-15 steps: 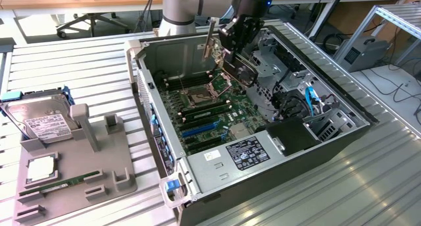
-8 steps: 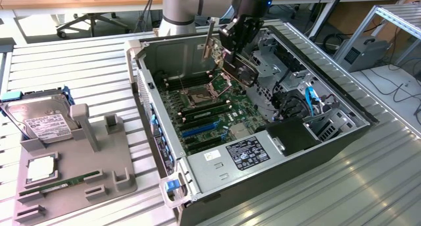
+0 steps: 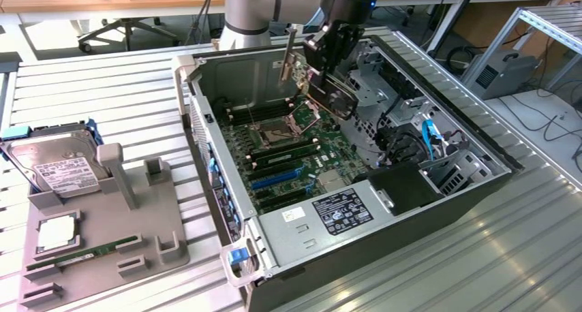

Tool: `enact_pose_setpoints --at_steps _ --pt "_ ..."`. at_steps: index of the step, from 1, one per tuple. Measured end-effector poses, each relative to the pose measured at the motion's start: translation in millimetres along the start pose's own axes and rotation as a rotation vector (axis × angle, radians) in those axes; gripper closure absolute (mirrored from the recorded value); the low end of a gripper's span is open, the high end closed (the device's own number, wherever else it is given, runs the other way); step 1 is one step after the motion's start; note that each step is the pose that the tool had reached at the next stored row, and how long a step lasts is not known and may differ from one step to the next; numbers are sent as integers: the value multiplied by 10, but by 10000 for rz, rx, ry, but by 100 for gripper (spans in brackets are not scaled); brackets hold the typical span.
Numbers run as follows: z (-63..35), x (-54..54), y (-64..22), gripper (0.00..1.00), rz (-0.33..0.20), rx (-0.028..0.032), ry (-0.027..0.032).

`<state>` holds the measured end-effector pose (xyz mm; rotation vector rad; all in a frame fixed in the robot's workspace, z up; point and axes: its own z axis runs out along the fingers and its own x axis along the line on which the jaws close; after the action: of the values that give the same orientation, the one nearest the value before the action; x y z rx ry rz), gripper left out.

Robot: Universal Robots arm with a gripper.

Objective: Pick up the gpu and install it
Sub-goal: 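Insert the gpu into the slot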

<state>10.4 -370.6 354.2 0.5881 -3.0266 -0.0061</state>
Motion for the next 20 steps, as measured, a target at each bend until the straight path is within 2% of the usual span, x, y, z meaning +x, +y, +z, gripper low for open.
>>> enact_pose_setpoints --at_steps 20 --pt "0 -1 0 73 -565 32 8"
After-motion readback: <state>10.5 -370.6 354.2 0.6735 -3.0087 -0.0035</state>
